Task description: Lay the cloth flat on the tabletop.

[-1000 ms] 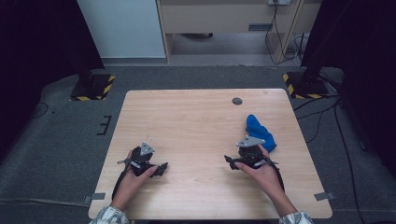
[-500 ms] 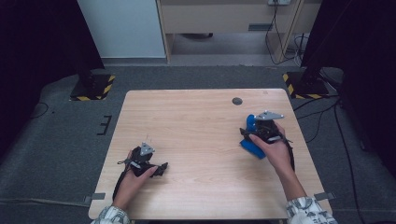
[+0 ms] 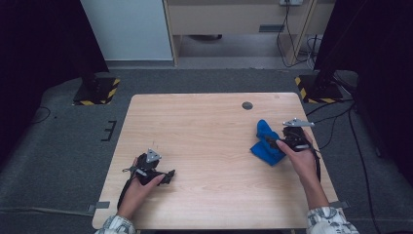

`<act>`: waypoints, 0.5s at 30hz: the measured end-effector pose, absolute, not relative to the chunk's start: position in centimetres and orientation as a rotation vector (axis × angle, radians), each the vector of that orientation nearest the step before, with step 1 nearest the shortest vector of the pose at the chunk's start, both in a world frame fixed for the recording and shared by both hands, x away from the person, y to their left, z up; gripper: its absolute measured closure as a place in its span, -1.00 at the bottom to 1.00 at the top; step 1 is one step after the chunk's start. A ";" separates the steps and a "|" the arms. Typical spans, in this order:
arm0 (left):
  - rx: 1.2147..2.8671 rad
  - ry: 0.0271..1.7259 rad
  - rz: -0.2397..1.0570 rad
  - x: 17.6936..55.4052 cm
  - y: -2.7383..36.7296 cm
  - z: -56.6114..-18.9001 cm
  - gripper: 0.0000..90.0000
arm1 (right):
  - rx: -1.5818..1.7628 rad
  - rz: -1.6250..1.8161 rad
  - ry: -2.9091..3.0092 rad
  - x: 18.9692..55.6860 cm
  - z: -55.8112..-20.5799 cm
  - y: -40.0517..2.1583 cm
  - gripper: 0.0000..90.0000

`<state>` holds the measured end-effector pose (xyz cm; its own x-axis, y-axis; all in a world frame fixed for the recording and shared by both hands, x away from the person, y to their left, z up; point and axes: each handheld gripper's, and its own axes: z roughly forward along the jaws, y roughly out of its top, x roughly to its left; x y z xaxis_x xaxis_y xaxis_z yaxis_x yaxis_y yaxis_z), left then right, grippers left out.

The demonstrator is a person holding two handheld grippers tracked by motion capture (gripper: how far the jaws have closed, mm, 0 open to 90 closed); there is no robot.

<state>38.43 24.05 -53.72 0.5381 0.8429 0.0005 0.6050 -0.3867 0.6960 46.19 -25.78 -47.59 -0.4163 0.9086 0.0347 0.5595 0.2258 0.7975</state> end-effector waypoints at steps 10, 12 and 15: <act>2.126 1.166 0.473 38.4 24.0 -53.7 -1.00 | 1.388 1.063 2.019 45.9 -49.5 -26.4 -0.72; 2.126 1.166 0.473 38.4 24.0 -53.7 -1.00 | 1.390 1.062 2.031 46.0 -49.9 -26.4 -0.74; 2.126 1.166 0.473 38.4 24.0 -53.7 -1.00 | 1.402 1.043 2.045 46.1 -50.4 -26.3 -0.74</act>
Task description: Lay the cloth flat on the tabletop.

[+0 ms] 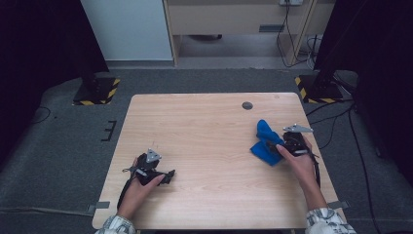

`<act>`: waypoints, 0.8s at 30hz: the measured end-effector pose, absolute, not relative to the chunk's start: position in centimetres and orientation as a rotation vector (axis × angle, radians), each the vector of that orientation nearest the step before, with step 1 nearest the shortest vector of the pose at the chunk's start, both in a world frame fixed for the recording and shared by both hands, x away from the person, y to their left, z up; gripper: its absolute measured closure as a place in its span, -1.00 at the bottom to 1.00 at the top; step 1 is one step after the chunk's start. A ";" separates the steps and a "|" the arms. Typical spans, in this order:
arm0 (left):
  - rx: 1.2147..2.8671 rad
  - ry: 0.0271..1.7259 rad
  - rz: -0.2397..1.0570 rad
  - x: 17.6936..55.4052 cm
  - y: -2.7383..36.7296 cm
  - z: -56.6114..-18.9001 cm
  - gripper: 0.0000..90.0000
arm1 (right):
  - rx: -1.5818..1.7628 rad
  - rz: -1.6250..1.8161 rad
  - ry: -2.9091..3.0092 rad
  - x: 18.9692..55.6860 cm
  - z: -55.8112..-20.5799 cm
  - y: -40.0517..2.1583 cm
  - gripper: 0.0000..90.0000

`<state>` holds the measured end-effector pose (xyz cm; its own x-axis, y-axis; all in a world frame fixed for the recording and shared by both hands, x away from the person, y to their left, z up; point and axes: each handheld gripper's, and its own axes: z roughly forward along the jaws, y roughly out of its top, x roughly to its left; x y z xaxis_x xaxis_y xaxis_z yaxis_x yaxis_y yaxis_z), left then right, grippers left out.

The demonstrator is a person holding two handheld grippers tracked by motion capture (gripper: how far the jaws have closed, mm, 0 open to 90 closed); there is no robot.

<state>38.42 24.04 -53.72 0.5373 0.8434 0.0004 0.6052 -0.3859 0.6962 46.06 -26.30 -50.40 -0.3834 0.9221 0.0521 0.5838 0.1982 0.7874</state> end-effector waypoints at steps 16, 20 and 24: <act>2.126 1.166 0.473 38.4 24.0 -53.7 -1.00 | 1.460 0.931 2.169 46.4 -53.1 -25.6 -0.61; 2.126 1.166 0.473 38.4 24.0 -53.7 -1.00 | 1.429 0.912 2.176 46.2 -53.1 -25.3 -0.48; 2.127 1.166 0.473 38.4 24.0 -53.7 -1.00 | 1.392 0.915 2.183 46.0 -52.9 -25.5 -0.15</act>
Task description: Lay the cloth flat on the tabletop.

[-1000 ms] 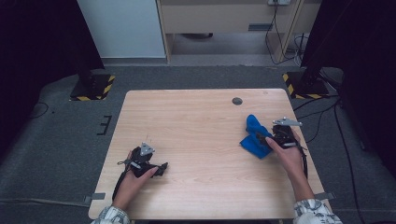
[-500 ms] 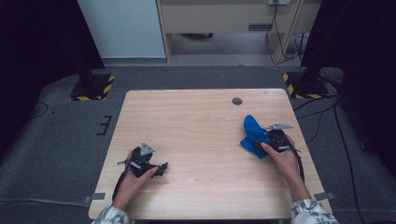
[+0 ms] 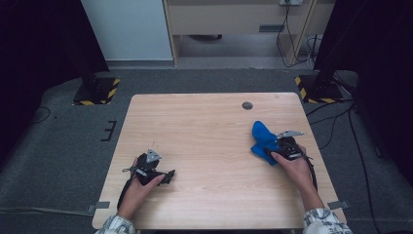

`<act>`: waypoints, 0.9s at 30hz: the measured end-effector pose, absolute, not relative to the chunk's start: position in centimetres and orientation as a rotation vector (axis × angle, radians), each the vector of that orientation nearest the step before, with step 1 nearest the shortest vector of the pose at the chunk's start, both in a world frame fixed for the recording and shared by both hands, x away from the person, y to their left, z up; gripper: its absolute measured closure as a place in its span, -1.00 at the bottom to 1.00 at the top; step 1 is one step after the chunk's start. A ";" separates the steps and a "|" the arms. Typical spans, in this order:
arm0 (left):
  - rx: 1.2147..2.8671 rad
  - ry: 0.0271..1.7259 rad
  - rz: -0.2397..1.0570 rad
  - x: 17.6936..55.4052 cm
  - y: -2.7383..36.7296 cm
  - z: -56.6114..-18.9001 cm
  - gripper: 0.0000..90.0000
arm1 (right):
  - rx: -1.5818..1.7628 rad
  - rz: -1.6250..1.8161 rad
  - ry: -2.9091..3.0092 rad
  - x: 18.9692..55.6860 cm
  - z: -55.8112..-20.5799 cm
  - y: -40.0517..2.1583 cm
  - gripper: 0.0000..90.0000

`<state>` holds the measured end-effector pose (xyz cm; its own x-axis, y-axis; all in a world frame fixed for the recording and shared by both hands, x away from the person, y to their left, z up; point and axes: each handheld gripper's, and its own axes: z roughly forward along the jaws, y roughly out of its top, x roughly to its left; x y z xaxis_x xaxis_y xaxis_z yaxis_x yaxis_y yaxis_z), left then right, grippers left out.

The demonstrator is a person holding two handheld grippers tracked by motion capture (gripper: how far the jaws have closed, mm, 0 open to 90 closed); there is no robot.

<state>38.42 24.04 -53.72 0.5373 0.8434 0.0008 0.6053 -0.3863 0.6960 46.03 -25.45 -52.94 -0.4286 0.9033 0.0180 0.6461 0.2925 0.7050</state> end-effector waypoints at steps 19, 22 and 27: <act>2.127 1.166 0.473 38.4 24.0 -53.7 -1.00 | 1.322 1.085 2.121 45.4 -50.7 -25.5 0.48; 2.126 1.166 0.473 38.4 24.0 -53.7 -1.00 | 1.312 1.126 2.118 45.1 -50.1 -25.1 0.48; 2.126 1.166 0.473 38.4 24.0 -53.7 -1.00 | 1.274 1.162 2.124 44.8 -49.3 -24.2 0.48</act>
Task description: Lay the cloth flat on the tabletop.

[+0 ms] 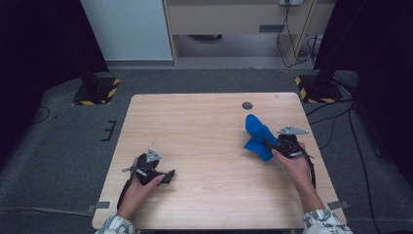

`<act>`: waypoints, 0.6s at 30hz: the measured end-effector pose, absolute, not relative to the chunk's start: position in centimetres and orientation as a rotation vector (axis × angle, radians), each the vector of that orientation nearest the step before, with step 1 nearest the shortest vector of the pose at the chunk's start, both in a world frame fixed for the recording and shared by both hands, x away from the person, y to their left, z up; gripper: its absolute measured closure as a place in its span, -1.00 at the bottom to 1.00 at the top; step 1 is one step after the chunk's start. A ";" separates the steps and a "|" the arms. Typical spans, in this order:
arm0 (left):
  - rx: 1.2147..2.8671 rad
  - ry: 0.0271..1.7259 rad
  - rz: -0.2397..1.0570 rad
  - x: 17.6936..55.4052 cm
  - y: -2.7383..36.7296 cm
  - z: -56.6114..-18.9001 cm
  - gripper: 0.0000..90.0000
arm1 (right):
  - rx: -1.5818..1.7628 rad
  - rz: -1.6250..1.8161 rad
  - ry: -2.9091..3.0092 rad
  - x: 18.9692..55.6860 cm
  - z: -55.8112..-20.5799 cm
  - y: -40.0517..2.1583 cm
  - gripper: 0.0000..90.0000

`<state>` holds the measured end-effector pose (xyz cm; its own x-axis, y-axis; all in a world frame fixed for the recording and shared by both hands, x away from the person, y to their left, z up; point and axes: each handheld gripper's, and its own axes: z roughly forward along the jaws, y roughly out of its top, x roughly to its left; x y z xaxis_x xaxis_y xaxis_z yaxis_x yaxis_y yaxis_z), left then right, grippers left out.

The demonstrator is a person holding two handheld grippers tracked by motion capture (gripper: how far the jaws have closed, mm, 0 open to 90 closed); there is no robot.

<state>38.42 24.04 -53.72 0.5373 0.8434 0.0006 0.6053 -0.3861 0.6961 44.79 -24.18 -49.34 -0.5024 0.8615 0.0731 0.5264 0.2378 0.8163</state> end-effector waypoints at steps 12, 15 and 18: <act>2.127 1.166 0.473 38.4 24.0 -53.7 -1.00 | 1.196 1.240 2.157 43.8 -47.7 -21.4 0.48; 2.126 1.166 0.473 38.4 24.0 -53.7 -1.00 | 1.165 1.273 2.171 43.4 -47.2 -20.5 0.48; 2.127 1.166 0.473 38.4 24.0 -53.7 -1.00 | 1.134 1.286 2.184 43.1 -46.8 -19.3 0.48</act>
